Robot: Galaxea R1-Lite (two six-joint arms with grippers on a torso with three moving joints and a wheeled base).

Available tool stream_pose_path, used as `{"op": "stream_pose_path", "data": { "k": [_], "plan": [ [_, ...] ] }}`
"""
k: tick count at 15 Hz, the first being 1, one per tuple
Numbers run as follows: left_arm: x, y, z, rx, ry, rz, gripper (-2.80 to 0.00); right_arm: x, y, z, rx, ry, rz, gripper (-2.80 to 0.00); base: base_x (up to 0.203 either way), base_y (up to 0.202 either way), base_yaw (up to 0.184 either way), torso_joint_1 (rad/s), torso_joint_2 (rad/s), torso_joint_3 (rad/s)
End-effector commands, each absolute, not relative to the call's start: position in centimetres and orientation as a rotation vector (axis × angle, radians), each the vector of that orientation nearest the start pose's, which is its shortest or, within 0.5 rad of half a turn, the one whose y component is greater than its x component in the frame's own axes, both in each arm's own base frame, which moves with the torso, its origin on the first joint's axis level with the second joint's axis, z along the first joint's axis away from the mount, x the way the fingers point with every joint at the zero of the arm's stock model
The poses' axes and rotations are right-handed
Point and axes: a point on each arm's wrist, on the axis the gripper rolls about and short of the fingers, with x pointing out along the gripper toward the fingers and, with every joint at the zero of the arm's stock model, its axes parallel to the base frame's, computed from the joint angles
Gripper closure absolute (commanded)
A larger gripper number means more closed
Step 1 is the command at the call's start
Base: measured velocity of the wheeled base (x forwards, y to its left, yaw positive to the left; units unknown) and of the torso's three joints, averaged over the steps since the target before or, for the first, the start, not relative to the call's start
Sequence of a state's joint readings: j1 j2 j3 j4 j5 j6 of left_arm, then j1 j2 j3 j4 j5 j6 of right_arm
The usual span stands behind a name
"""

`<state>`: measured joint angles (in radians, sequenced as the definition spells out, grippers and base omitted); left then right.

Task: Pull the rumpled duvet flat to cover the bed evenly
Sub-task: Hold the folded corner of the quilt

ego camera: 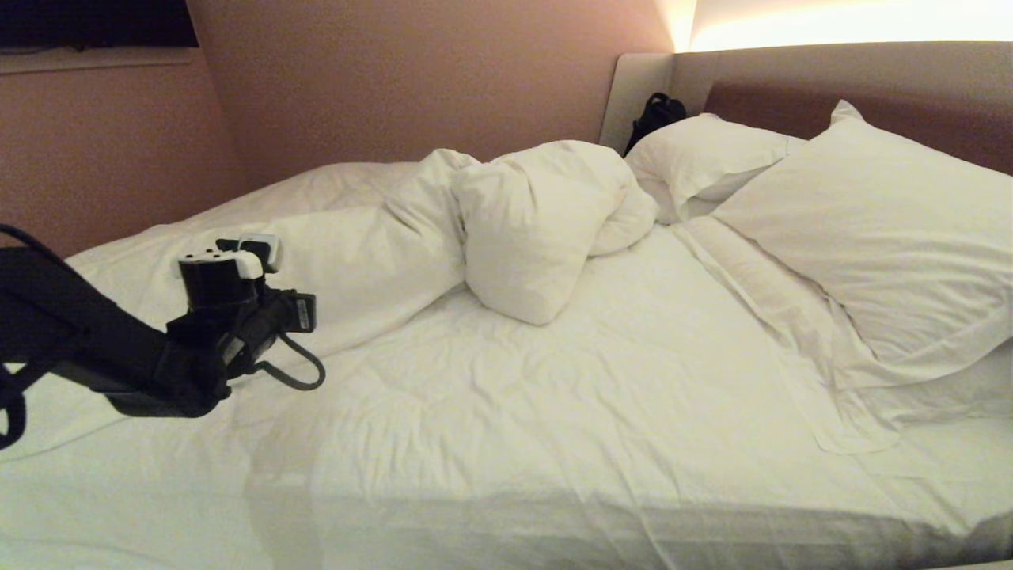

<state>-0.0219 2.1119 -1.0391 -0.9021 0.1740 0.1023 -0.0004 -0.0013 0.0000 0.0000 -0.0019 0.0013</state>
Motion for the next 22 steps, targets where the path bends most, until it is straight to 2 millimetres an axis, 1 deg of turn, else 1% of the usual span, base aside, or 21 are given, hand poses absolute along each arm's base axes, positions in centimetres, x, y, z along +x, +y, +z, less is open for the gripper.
{"op": "stream_pose_path", "data": {
  "k": [1, 2, 5, 8, 9, 10, 14, 17, 20, 22],
  "plan": [
    [42.8, -0.5, 9.9, 0.121, 0.2, 0.157, 0.0, -2.3, 0.0, 7.5, 0.002, 0.0, -0.002, 0.0, 0.0, 0.0, 0.0, 0.0, 0.0, 0.0],
    [43.6, -0.5, 9.8, 0.12, 0.187, 0.164, 0.0, -2.3, 0.0, 7.5, 0.002, 0.0, -0.002, 0.0, 0.0, 0.0, 0.0, 0.0, 0.0, 0.0],
    [44.8, -0.5, 9.5, 0.118, 0.209, 0.165, 0.0, -2.3, 0.0, 7.5, 0.002, 0.0, -0.002, 0.0, 0.0, 0.0, 0.0, 0.0, 0.0, 0.0],
    [46.5, -0.5, 9.8, 0.103, 0.222, 0.168, 0.0, -2.3, 0.0, 7.5, 0.002, 0.0, -0.003, 0.0, 0.0, 0.0, 0.0, 0.0, 0.0, 0.0],
    [47.0, -0.5, 9.7, 0.099, 0.229, 0.169, -2.8, -2.3, 0.0, 7.5, 0.001, 0.0, -0.002, 0.0, 0.0, 0.0, 0.0, 0.0, 0.0, 0.0],
    [47.5, -0.5, 9.6, 0.096, 0.226, 0.169, -2.8, -2.3, 0.0, 7.5, 0.002, 0.0, -0.003, 0.0, 0.0, 0.0, 0.0, 0.0, 0.0, 0.0],
    [48.9, -0.4, 8.2, 0.08, 0.222, 0.203, -2.8, -2.3, 0.0, 7.5, 0.002, 0.0, -0.003, 0.0, 0.0, 0.0, 0.0, 0.0, 0.0, 0.0],
    [49.8, 0.0, 7.9, 0.078, 0.203, 0.216, -2.8, -2.3, 0.0, 7.5, 0.002, 0.0, -0.002, 0.0, 0.0, 0.0, 0.0, 0.0, 0.0, 0.0],
    [51.7, 0.2, 6.4, 0.078, 0.175, 0.281, -2.8, -2.3, 0.0, 7.5, 0.001, 0.0, -0.002, 0.0, 0.0, 0.0, 0.0, 0.0, 0.0, 0.0],
    [52.3, 0.3, 5.6, 0.077, 0.169, 0.3, -2.8, -2.3, 0.0, 7.5, 0.002, 0.0, -0.002, 0.0, 0.0, 0.0, 0.0, 0.0, 0.0, 0.0]
  ]
}}
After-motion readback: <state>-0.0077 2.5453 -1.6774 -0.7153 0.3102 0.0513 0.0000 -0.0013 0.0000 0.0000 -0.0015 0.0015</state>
